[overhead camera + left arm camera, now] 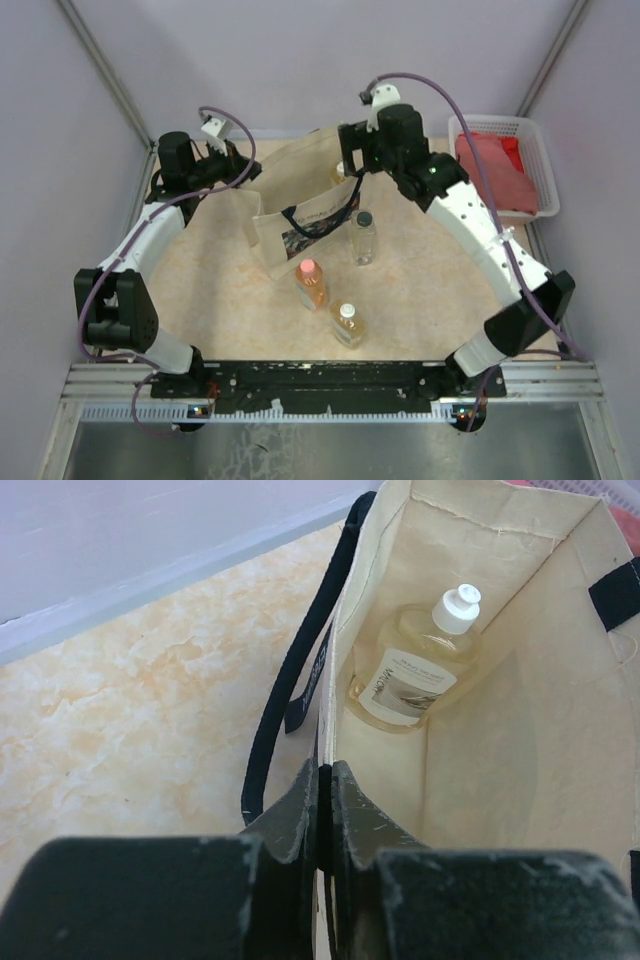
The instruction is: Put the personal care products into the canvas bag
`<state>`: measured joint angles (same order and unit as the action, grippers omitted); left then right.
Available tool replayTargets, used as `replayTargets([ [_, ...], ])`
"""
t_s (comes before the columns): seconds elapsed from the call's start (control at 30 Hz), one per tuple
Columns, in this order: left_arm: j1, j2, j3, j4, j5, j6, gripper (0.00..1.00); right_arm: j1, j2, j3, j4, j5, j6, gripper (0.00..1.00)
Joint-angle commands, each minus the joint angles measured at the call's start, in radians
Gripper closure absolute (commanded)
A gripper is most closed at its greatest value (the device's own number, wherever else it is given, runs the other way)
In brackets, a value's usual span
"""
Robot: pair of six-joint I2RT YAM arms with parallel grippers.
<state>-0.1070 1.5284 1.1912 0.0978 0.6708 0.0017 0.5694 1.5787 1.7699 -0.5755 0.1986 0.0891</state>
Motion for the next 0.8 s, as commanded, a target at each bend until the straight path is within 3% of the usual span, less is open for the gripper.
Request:
replayTargets([
  [0.0,0.000,-0.010,-0.001,0.022,-0.004,0.020,1.00,0.020,-0.113,-0.211,0.041,0.062,0.032,0.01],
  [0.23,-0.001,-0.005,0.005,0.023,0.003,0.017,1.00,0.048,-0.200,-0.429,0.059,0.058,0.078,0.01],
  [0.6,0.000,-0.017,-0.004,0.022,-0.004,0.020,1.00,0.057,-0.170,-0.600,0.168,0.023,0.089,0.01],
  [0.77,-0.001,-0.017,-0.006,0.021,-0.001,0.019,1.00,0.057,-0.149,-0.662,0.243,0.020,0.087,0.18],
])
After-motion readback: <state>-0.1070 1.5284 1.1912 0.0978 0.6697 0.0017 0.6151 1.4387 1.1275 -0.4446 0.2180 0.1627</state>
